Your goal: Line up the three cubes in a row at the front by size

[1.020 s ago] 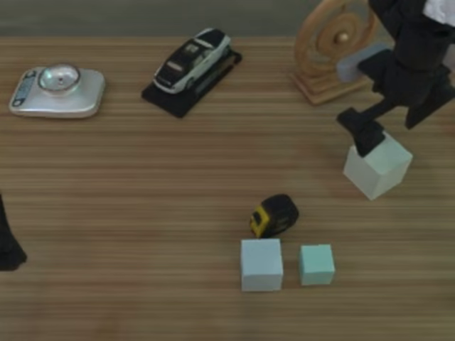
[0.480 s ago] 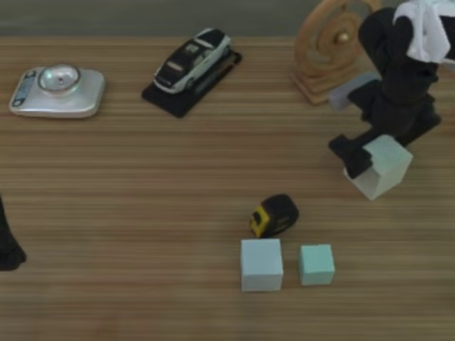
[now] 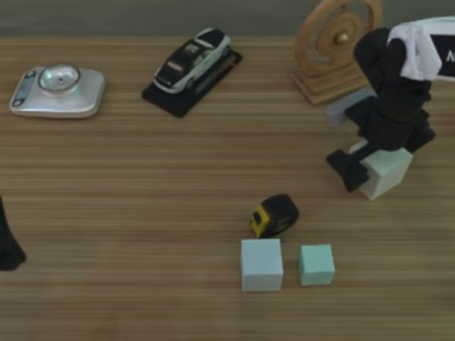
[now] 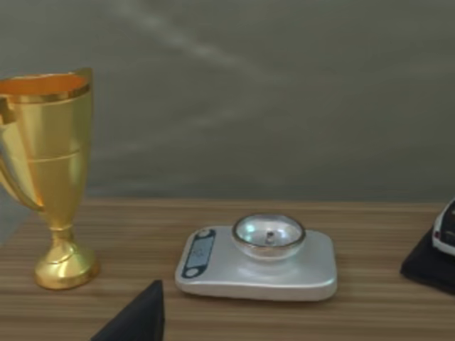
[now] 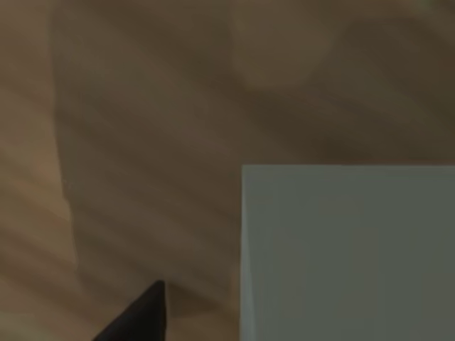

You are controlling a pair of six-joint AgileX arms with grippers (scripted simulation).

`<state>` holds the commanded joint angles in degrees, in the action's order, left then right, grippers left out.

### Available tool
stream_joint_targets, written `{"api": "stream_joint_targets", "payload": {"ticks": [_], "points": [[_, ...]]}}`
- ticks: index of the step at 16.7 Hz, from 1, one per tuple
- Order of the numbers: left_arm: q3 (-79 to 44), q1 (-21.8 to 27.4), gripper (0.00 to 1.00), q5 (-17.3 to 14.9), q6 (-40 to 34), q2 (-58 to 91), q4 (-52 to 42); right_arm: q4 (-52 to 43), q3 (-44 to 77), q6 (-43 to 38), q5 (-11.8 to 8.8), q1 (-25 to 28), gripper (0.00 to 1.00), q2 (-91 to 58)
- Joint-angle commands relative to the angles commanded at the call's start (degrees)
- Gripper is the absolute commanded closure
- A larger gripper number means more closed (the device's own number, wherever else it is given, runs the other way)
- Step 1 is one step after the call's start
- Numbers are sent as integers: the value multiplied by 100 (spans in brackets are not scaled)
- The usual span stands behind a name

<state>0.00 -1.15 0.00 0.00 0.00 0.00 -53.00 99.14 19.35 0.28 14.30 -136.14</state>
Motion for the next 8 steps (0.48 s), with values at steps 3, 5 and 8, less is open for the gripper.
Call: {"api": "stream_joint_targets", "payload": {"ticks": [3, 5, 8], "points": [[0, 0, 0, 0, 0, 0, 0, 0, 0, 0, 0, 0, 30, 0], [0, 0, 0, 0, 0, 0, 0, 0, 0, 0, 0, 0, 45, 0], [0, 0, 0, 0, 0, 0, 0, 0, 0, 0, 0, 0, 68, 0]]}}
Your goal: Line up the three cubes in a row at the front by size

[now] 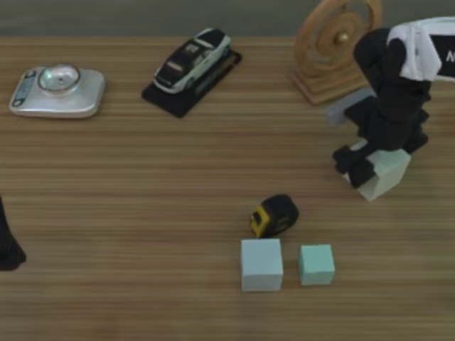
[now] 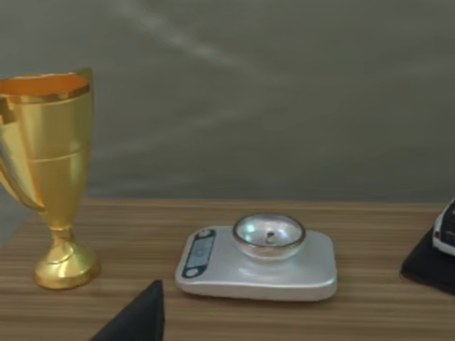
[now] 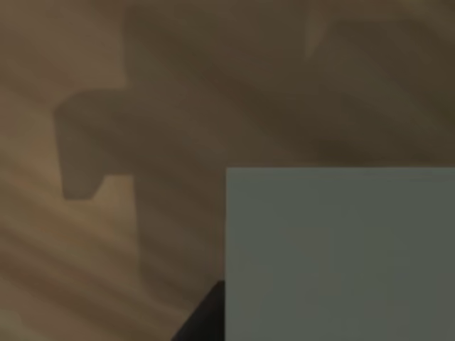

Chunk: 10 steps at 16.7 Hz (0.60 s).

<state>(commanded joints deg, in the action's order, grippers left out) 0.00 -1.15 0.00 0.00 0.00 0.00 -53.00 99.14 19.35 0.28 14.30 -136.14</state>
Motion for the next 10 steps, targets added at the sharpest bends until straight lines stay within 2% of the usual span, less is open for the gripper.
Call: {"api": "stream_joint_targets", "payload": {"ticks": [4, 10], "points": [[0, 0, 0, 0, 0, 0, 0, 0, 0, 0, 0, 0, 98, 0], [0, 0, 0, 0, 0, 0, 0, 0, 0, 0, 0, 0, 100, 0]]}}
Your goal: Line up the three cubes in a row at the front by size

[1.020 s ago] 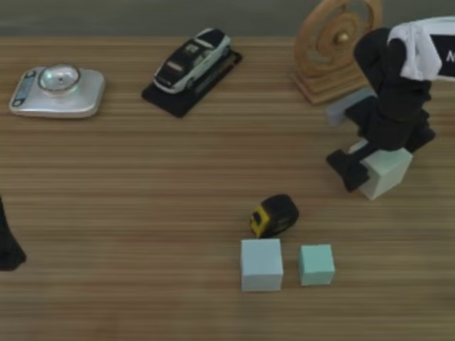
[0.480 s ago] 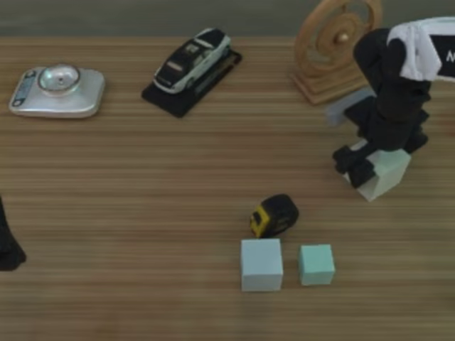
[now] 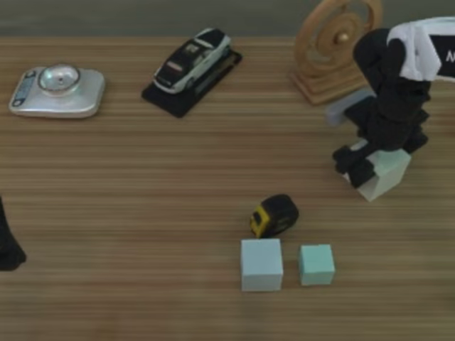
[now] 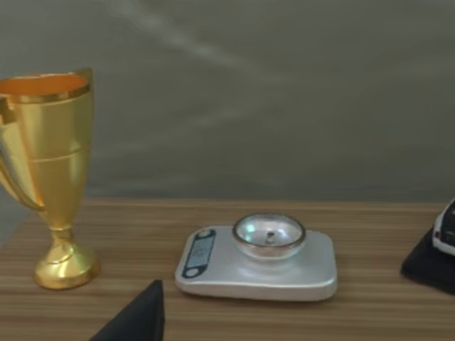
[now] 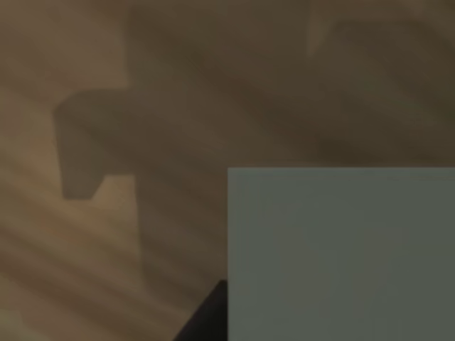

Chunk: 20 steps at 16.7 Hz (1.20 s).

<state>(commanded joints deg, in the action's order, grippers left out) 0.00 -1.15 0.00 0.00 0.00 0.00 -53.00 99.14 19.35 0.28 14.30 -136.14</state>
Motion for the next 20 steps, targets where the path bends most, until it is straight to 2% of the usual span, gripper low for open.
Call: {"api": "stream_joint_targets", "payload": {"ticks": [5, 11, 16, 20], "points": [[0, 0, 0, 0, 0, 0, 0, -121, 94, 10, -11, 10, 100, 76], [0, 0, 0, 0, 0, 0, 0, -1253, 783, -1, -15, 34, 100, 481], [0, 0, 0, 0, 0, 0, 0, -1311, 820, -20, -16, 16, 100, 508], [0, 0, 0, 0, 0, 0, 0, -1436, 1076, -630, -11, 429, 100, 367]]}}
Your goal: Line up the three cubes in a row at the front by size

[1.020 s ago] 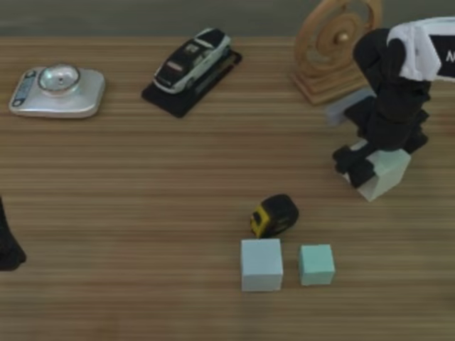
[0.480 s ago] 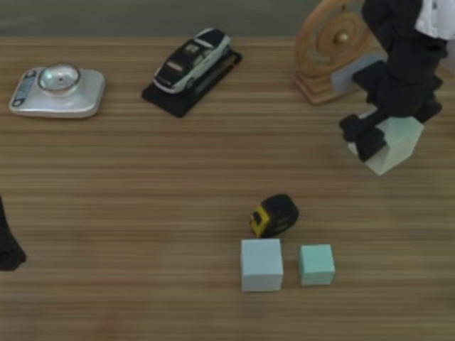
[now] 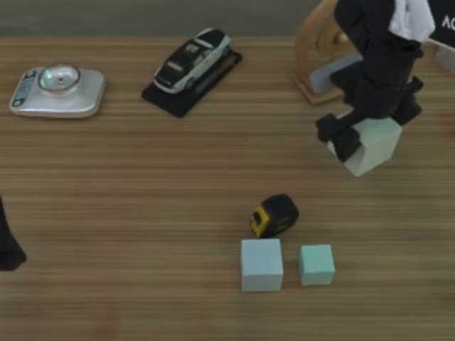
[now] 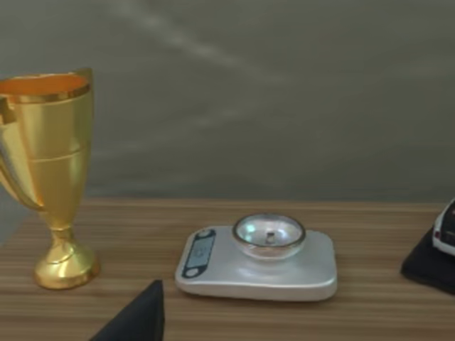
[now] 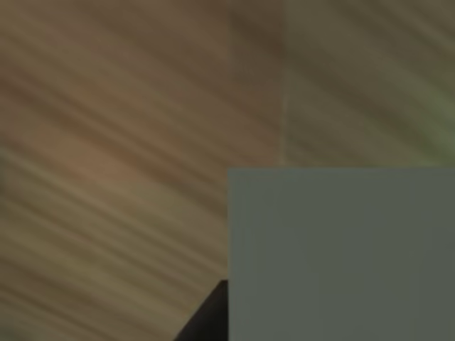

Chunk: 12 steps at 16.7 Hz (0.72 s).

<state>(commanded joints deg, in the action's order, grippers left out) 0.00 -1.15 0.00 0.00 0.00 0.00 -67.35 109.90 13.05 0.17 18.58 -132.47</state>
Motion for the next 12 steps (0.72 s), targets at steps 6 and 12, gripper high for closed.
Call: {"api": "stream_joint_targets", "payload": {"ticks": [6, 12], "points": [[0, 0, 0, 0, 0, 0, 0, -410, 670, -2483, 11, 1337, 100, -369], [0, 0, 0, 0, 0, 0, 0, -818, 1283, -5577, 11, 2861, 100, -643]]}}
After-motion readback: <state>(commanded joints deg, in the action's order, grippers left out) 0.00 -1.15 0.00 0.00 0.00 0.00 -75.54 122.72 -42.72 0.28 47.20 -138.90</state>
